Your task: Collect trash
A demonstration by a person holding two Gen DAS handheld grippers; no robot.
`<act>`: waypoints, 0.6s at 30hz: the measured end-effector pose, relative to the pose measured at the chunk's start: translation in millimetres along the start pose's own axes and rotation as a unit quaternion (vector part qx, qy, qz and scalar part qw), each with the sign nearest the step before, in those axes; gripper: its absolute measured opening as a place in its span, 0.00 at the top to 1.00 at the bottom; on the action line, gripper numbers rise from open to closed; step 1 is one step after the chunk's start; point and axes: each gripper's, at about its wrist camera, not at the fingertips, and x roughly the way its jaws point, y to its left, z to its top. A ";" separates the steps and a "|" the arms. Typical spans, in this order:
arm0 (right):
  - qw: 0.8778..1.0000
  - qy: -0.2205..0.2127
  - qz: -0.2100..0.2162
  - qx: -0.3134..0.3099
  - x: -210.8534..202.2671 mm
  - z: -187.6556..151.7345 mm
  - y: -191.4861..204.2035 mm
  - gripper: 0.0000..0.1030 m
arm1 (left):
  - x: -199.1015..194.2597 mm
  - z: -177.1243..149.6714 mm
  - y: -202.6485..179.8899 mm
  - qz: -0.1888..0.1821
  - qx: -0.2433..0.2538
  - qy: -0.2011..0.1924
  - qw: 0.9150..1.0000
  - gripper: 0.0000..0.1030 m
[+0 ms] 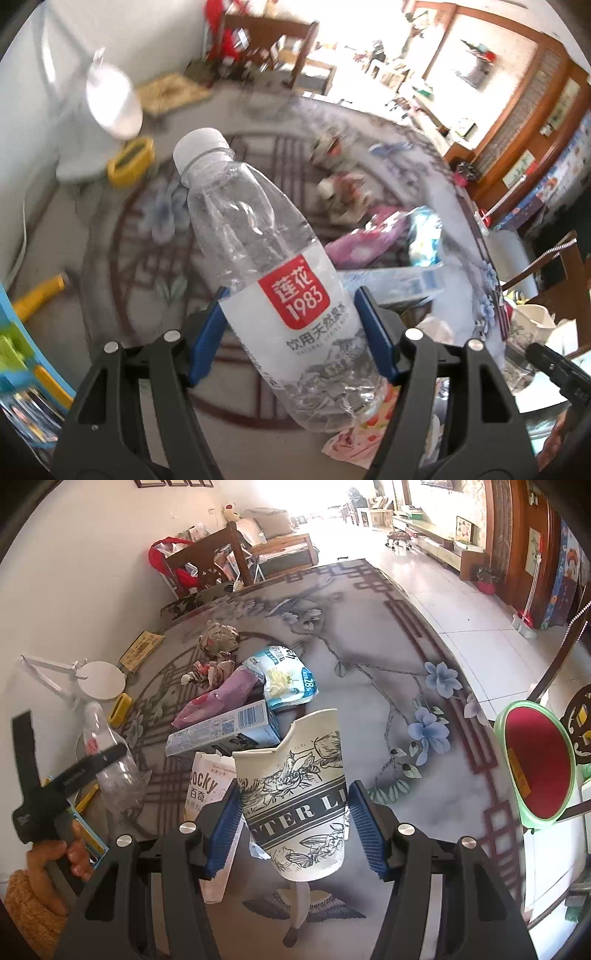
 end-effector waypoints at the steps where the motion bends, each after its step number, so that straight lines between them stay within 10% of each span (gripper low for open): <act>1: 1.000 -0.001 0.000 0.000 -0.3 -0.1 -0.4 0.45 | -3.1 1.7 -3.6 0.000 0.008 -0.005 1.000 0.35; 18: 0.999 -0.040 0.002 -0.001 -25.5 12.4 -7.2 0.45 | -24.4 19.2 -74.6 -0.023 0.093 -0.051 0.994 0.35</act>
